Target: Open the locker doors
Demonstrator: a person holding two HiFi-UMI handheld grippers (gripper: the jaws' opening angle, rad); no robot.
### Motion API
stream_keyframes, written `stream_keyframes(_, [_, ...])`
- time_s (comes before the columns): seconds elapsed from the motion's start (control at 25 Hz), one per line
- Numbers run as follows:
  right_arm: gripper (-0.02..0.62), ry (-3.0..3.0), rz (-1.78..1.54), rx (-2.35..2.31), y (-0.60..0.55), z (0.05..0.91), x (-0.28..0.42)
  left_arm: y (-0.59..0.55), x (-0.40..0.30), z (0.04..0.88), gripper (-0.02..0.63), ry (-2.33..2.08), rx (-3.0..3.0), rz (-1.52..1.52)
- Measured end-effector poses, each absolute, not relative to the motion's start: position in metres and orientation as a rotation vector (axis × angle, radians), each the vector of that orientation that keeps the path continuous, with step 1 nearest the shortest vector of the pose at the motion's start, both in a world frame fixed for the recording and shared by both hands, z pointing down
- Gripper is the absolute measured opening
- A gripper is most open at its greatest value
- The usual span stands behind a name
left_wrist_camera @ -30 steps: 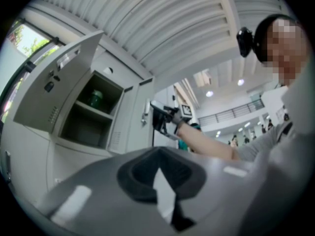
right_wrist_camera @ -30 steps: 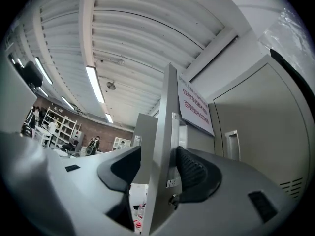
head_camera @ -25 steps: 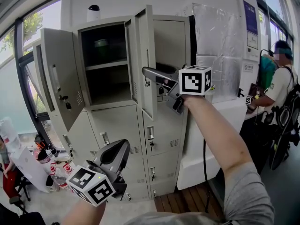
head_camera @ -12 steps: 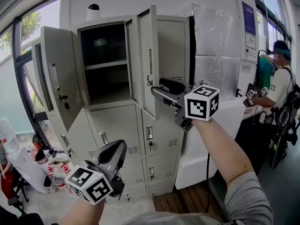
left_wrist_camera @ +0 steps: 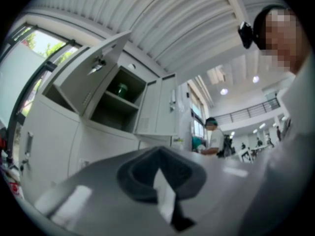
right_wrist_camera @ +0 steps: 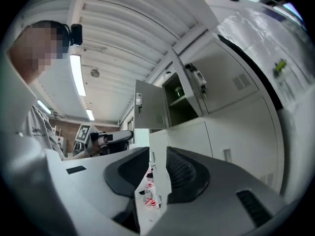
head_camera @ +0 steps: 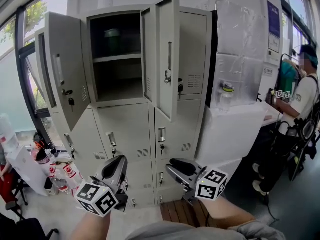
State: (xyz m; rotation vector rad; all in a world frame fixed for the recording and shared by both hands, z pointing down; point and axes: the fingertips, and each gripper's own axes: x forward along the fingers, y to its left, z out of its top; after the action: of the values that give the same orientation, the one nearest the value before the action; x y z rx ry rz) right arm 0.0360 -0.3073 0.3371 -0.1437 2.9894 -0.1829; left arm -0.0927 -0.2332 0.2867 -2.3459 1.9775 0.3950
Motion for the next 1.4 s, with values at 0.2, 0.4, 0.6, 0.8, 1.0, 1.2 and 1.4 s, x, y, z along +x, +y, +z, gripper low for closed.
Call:
stream_keyframes(0.2, [0.101, 3.045, -0.291, -0.18, -0.308, 0.389, 0.043, -0.232, -0.096, 0.325, -0.001, 1.967, -2.408, 0.452])
stream_keyframes(0.4, [0.101, 3.055, -0.35, -0.229, -0.319, 0.413, 0.052, -0.232, -0.098, 0.341, 0.002, 1.989, -2.437, 0.478])
stream_keyframes(0.6, [0.101, 3.07, -0.383, -0.244, -0.321, 0.436, 0.048, -0.229, -0.105, 0.365, 0.002, 2.046, -2.437, 0.449])
stream_keyframes(0.8, [0.107, 3.083, -0.399, -0.281, -0.337, 0.454, 0.025, -0.233, -0.116, 0.388, 0.002, 2.066, -2.423, 0.411])
stream_keyframes(1.0, [0.132, 3.097, -0.322, -0.407, -0.373, 0.462, -0.013, -0.251, -0.147, 0.413, 0.002, 2.083, -2.425, 0.402])
stream_keyframes(1.2, [0.156, 3.053, -0.288, -0.646, -0.435, 0.46, -0.046, -0.288, -0.18, 0.432, 0.002, 2.033, -2.483, 0.382])
stream_keyframes(1.4, [0.187, 3.014, -0.269, -0.856, -0.501, 0.452, -0.084, -0.326, -0.199, 0.443, 0.002, 1.915, -2.606, 0.319])
